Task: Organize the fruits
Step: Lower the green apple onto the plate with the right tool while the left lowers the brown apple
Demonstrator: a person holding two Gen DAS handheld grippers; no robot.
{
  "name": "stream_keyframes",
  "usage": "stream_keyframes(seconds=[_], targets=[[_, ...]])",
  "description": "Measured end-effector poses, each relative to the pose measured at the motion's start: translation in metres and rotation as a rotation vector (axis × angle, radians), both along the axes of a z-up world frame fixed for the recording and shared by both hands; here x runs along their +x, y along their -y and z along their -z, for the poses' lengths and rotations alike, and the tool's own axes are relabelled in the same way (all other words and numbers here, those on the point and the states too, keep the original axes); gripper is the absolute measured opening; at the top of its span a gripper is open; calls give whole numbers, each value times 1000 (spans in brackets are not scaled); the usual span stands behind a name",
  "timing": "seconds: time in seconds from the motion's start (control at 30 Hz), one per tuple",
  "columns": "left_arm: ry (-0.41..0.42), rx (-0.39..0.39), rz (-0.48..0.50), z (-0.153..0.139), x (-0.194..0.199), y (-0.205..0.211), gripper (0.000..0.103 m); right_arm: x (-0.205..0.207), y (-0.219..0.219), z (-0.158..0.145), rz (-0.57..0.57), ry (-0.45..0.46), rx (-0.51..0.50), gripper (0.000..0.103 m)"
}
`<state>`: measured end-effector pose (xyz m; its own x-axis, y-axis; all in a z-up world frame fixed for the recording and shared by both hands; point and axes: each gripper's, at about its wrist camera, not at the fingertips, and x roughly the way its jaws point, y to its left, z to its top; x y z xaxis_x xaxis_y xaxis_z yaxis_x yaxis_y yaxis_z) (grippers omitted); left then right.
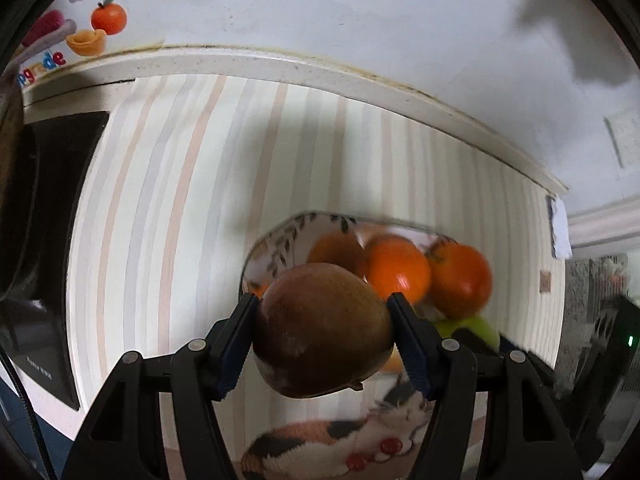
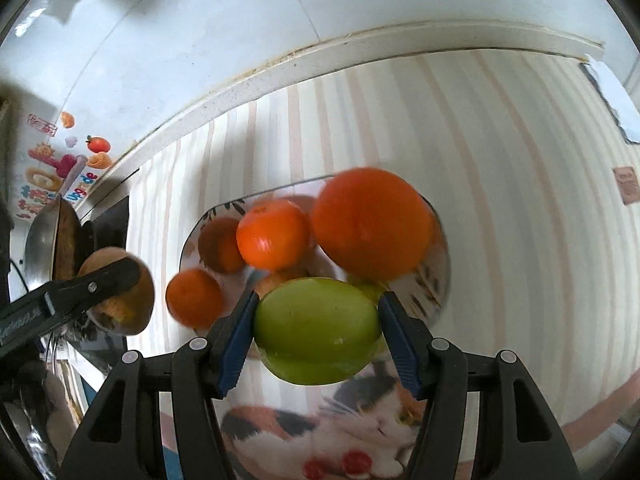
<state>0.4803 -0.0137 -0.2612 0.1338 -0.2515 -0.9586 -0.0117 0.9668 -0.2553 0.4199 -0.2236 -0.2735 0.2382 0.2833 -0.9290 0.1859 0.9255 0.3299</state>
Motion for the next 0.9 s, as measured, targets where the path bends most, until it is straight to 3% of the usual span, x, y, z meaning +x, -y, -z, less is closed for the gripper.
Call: stream_keyframes(seconds=[0.27, 0.5, 0.73, 0.8, 0.9], targets=[[-78, 84, 18, 44, 51, -5, 64, 39, -11, 32, 23, -43, 4, 64], [-101, 92, 43, 57, 52, -2, 64, 39, -15, 31, 1, -35, -24, 64], [-91, -85, 61, 26, 22, 7, 64, 37, -13, 30, -10, -30, -21, 64], [-123, -129, 69, 31, 16, 13, 64, 38, -12, 30, -3, -27, -16, 64], [-174, -133, 48, 49, 12, 16, 64, 39, -10, 30, 0, -25, -14, 64]])
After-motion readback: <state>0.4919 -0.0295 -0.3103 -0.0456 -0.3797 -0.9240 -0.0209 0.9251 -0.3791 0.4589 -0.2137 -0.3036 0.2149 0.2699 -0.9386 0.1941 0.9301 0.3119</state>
